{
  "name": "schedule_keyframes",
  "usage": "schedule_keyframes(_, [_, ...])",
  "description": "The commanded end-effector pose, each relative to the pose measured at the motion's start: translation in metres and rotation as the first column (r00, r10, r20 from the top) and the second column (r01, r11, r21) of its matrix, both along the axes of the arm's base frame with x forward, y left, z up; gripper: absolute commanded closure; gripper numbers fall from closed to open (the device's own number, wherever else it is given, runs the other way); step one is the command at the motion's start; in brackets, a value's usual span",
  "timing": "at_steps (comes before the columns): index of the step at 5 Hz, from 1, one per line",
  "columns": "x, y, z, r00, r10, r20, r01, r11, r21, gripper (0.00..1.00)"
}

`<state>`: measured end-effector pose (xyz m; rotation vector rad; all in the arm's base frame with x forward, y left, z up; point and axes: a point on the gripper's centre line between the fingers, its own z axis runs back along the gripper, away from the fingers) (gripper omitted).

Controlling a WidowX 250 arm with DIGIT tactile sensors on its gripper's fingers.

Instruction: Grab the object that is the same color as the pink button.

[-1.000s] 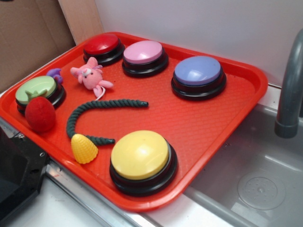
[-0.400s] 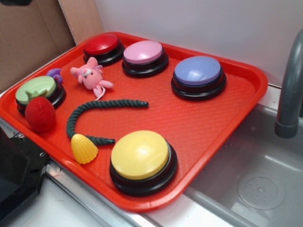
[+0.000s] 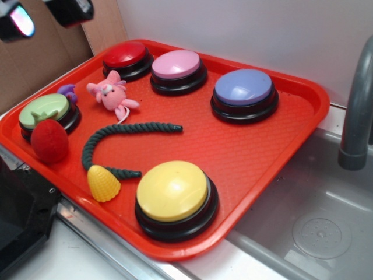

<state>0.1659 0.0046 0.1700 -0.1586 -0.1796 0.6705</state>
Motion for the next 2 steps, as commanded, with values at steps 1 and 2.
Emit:
schedule_keyframes(1, [0.027, 0.016, -0.040, 0.962, 0.264, 0.066, -0.268, 0.961, 0.068, 0.00])
schedule_keyframes(2, [0.047, 0.026, -0.065, 0.915, 0.389, 0.108, -0.398, 0.915, 0.073, 0.00])
